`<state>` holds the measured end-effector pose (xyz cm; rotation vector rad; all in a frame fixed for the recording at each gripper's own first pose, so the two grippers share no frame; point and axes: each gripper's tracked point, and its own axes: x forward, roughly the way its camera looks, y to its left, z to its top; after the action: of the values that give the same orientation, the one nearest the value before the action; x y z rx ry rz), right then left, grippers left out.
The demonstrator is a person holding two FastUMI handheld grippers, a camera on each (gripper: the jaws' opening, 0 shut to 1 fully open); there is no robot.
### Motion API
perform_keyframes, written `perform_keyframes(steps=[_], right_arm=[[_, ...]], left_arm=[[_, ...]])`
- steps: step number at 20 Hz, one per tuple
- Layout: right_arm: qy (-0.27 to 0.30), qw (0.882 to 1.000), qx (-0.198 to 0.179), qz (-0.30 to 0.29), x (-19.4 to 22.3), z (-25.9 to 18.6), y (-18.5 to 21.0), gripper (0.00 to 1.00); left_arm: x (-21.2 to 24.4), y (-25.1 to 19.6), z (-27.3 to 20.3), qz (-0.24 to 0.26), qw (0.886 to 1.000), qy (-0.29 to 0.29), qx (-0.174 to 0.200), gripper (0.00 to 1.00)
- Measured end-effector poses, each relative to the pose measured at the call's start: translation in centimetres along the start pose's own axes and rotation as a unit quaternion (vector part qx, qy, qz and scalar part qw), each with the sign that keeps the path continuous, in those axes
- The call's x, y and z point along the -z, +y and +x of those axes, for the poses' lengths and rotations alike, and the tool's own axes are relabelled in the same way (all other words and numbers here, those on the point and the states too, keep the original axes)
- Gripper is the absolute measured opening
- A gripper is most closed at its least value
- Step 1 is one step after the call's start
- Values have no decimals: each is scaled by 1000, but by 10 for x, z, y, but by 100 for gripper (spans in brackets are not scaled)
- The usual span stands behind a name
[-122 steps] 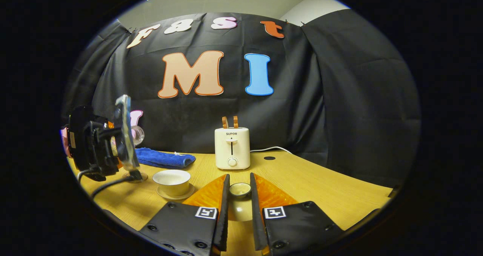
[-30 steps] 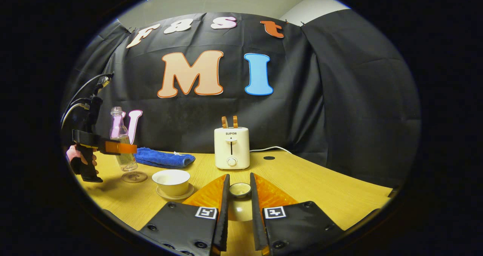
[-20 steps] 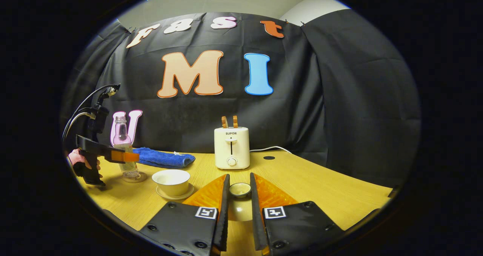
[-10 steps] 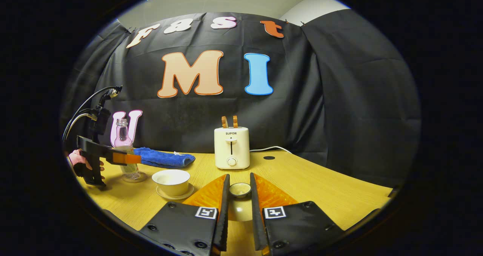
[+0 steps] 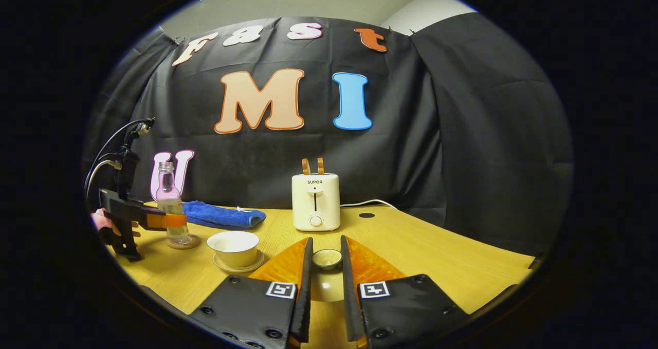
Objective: Open the teacup lid with one hand, grasp the water bottle and pour water into the teacup with the other hand; after pouring, place the water bottle on the coaster and then close the teacup lid.
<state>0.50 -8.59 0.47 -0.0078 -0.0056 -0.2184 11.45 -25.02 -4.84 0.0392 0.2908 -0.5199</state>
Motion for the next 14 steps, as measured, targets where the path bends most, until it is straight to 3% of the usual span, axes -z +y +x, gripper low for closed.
perform_keyframes(steps=[7,14], right_arm=[[-1,1000,2,0,0,2,0,31],[3,999,-33,1,1,13,18,33]], left_arm=[[3,-2,-14,4,1000,-10,3,95],[-2,7,-40,7,999,-47,-9,95]])
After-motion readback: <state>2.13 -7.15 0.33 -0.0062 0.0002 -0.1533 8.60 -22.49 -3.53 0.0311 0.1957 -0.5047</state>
